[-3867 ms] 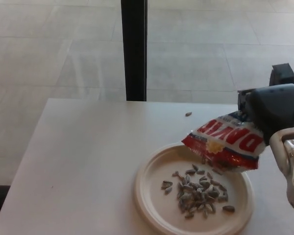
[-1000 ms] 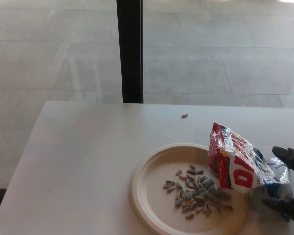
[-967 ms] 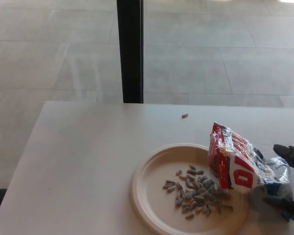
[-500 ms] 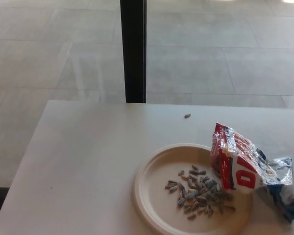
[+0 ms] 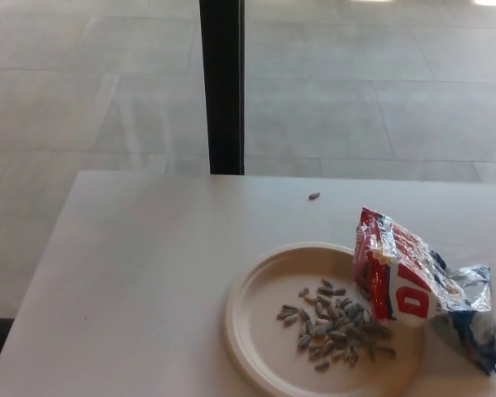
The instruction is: The robot uses its right hand to pick up a bag of sunflower seeds kept in the middle of the desk and tilts it over a plate kept next to it to pour out a few seeds and then puts the bag of seeds back on the desk
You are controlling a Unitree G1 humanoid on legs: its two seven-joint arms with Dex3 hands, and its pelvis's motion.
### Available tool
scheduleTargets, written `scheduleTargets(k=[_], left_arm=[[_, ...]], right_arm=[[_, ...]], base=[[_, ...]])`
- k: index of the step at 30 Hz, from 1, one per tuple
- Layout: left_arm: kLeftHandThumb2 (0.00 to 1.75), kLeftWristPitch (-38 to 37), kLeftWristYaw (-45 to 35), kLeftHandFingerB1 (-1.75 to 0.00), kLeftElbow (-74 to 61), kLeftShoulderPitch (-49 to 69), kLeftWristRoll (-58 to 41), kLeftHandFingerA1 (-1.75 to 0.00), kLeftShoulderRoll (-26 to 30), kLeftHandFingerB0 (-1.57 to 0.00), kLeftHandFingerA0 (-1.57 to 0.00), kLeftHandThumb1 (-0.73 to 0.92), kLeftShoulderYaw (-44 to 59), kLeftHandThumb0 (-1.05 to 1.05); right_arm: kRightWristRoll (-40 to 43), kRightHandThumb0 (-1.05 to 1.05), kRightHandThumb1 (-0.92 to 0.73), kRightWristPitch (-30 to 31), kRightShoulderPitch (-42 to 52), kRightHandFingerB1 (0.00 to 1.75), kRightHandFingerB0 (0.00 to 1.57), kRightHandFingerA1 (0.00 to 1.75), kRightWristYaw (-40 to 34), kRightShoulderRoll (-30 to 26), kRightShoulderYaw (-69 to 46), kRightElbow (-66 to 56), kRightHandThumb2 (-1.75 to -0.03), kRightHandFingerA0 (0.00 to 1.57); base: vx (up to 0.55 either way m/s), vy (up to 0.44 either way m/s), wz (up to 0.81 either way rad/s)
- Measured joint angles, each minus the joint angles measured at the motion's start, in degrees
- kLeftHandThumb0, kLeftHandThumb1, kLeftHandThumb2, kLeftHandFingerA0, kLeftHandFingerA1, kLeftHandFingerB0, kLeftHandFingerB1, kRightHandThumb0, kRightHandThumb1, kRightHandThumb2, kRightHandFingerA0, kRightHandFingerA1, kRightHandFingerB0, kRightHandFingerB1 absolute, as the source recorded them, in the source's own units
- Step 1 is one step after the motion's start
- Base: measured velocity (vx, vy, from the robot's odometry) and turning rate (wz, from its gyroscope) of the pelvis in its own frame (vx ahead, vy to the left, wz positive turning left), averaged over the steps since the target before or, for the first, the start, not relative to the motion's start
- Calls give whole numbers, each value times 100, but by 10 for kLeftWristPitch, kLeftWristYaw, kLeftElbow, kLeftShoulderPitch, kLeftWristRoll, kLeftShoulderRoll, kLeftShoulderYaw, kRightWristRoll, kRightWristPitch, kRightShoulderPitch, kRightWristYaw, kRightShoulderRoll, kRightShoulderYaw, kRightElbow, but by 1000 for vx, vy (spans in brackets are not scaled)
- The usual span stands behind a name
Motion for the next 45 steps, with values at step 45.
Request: scheduleTargets(k=[45], left_arm=[[98, 40, 32, -53, 12, 10, -13, -64, -9, -30, -45, 60, 33, -72]], right_arm=[[27, -79, -53, -255, 107, 51, 2, 70, -196, 111, 61, 632, -91, 21]], base=[[0, 0, 0]])
